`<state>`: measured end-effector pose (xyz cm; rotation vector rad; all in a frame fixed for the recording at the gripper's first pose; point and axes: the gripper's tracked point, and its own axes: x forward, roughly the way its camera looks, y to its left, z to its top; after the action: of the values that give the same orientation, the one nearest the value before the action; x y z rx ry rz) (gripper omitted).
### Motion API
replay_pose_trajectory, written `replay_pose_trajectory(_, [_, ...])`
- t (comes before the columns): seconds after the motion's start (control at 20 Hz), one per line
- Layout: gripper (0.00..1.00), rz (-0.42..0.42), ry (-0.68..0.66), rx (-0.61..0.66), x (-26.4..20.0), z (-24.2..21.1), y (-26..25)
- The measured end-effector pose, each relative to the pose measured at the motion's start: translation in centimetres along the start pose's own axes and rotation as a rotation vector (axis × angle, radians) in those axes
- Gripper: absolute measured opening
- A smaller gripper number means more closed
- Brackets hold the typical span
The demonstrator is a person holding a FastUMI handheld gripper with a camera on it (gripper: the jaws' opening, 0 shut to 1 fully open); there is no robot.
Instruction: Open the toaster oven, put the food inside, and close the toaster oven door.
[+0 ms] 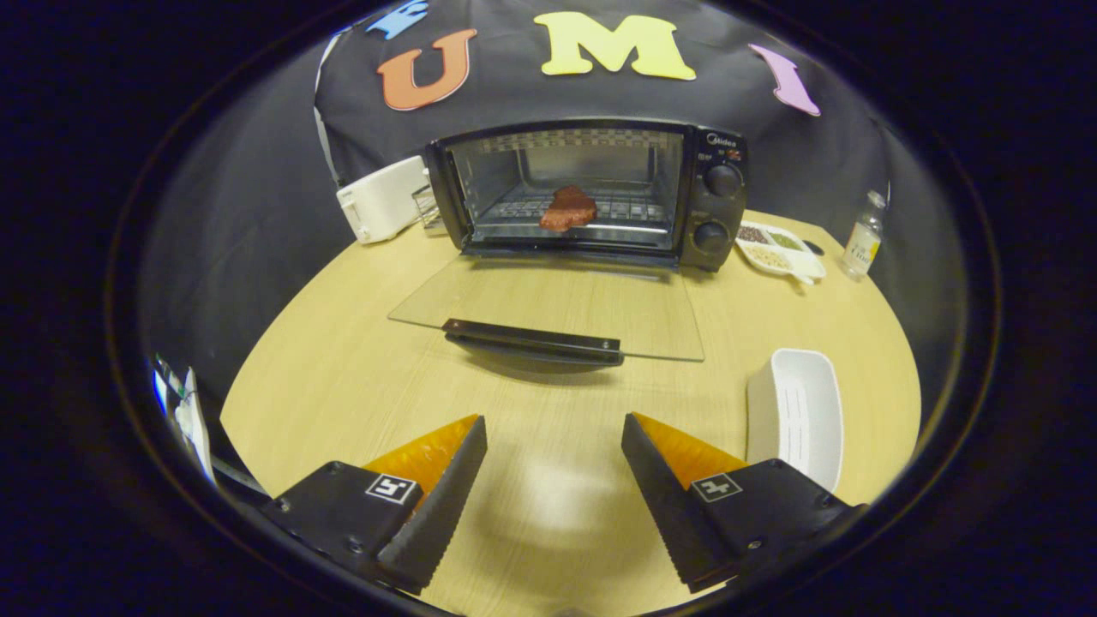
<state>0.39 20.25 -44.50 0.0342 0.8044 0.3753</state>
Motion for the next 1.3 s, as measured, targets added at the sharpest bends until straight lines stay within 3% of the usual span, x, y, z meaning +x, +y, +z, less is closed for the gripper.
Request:
replay_pose_trajectory(0.6, [1.0, -0.028, 0.008, 0.028, 5.3, 2.2, 0.0])
replay_pose_trajectory(1.3, [1.0, 0.008, -0.007, 0.005, 1.8, 7.0, 1.0])
